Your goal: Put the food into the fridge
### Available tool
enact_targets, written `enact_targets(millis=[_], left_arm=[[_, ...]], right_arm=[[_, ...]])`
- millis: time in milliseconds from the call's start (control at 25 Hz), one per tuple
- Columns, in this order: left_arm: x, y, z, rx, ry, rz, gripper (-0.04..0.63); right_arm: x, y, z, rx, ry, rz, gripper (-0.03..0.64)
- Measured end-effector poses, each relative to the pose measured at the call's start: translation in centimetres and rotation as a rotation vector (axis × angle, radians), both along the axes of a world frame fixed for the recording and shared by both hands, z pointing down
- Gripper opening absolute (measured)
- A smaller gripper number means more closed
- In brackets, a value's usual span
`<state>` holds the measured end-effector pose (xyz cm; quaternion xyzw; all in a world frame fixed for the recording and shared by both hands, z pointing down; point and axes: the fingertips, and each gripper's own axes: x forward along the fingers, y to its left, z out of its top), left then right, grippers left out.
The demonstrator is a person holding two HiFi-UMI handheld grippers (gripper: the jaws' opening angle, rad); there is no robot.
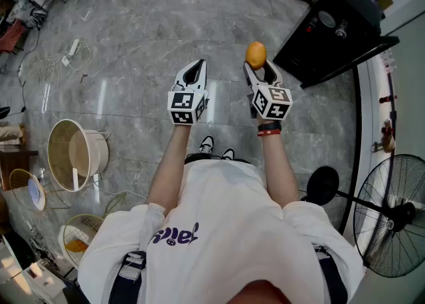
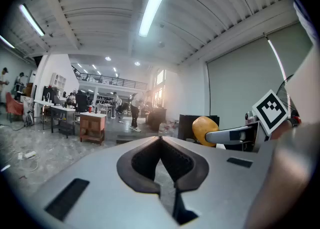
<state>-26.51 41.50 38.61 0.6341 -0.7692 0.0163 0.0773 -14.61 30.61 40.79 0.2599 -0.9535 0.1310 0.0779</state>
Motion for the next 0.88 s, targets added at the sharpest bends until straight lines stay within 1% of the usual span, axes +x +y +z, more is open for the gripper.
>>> enact_targets(millis=[160,320,480,640,760,880], left_arm=[[2.3,-1.1,0.1,0.003,0.008,0.014,0.018],[5.3,-2.6,0.1,0.004,0.006,0.053,0.018],[8.9,-5.1,0.1,-0.001,0.003,0.112,0.018],[13.6,-7.6,0.5,-0.008,0.009,0.187,0.018],[17.5,-9.4,1.3,-0.016,0.007,0.254,0.018],[20.4,-11.3,2.8,-0.030,0.008,0.306,0.018]], right_arm=[[2.5,-0.9,0.0,-0.002,0.001,0.016,0.275],[5.9,-2.0,0.0,0.009,0.016,0.064,0.276],[10.3,-3.7,-0.1,0.011,0.010,0.132,0.276],[15.1,-5.2,0.4,-0.006,-0.008,0.202,0.276],[18.9,-6.2,1.4,-0.021,-0.020,0.254,0.276],[21.8,-7.5,2.9,-0.041,-0.030,0.302,0.276]])
